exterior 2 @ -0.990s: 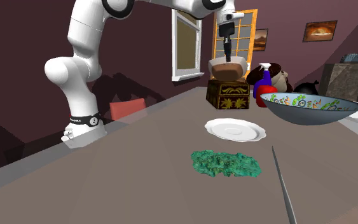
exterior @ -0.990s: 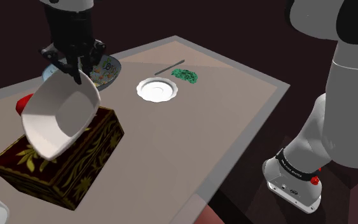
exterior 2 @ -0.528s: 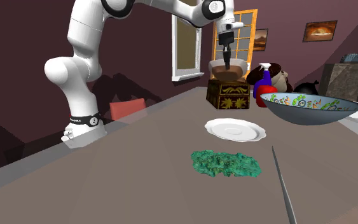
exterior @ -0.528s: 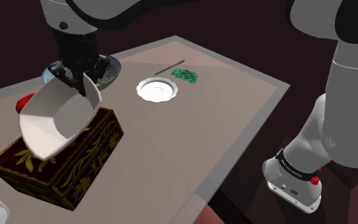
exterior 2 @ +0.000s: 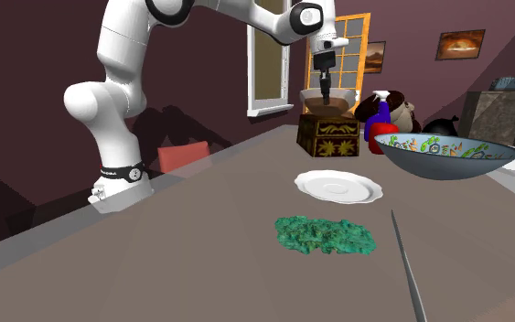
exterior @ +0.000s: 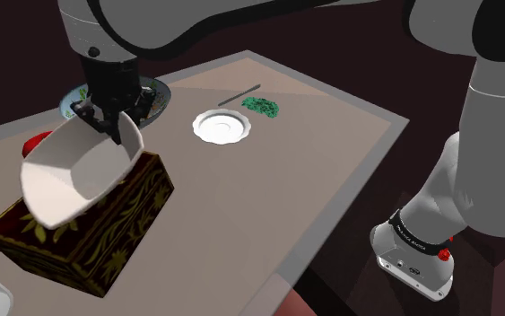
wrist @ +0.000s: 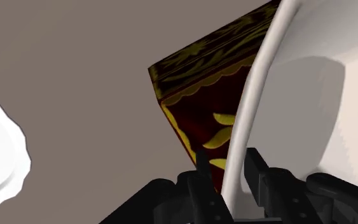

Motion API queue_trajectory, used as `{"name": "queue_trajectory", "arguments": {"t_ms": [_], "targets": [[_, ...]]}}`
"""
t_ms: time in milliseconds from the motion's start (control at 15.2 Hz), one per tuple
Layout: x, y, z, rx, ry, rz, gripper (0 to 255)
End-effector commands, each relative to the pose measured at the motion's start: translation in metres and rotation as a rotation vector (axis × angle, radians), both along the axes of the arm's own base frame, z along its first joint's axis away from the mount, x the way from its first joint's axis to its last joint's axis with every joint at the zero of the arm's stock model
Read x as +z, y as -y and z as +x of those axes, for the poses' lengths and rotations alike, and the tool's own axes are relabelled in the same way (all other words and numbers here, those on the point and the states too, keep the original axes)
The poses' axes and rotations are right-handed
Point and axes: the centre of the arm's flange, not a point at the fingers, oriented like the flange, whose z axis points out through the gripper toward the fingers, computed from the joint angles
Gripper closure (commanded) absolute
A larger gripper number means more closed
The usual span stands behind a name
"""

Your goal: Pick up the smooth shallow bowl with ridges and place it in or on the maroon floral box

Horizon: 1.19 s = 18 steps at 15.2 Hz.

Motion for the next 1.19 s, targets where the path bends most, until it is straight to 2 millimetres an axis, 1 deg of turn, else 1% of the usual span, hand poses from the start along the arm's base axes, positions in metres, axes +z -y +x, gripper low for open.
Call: {"name": "queue_trajectory", "arguments": {"t_ms": [0, 66, 396, 594, 660, 1122], "targets": [[-0.007, -0.003, -0.003, 0.006, -0.011, -0.006, 255], [-0.006, -0.004, -0.003, 0.006, -0.011, -0.006, 0], [-0.007, -0.003, -0.003, 0.006, -0.011, -0.006, 0], [0.032, 0.002, -0.007, 0.006, -0.011, -0.006, 0], [0.042, 0.003, -0.008, 0.006, -0.011, -0.006, 0], [0.042, 0.003, -0.008, 0.006, -0.011, -0.006, 0]]}}
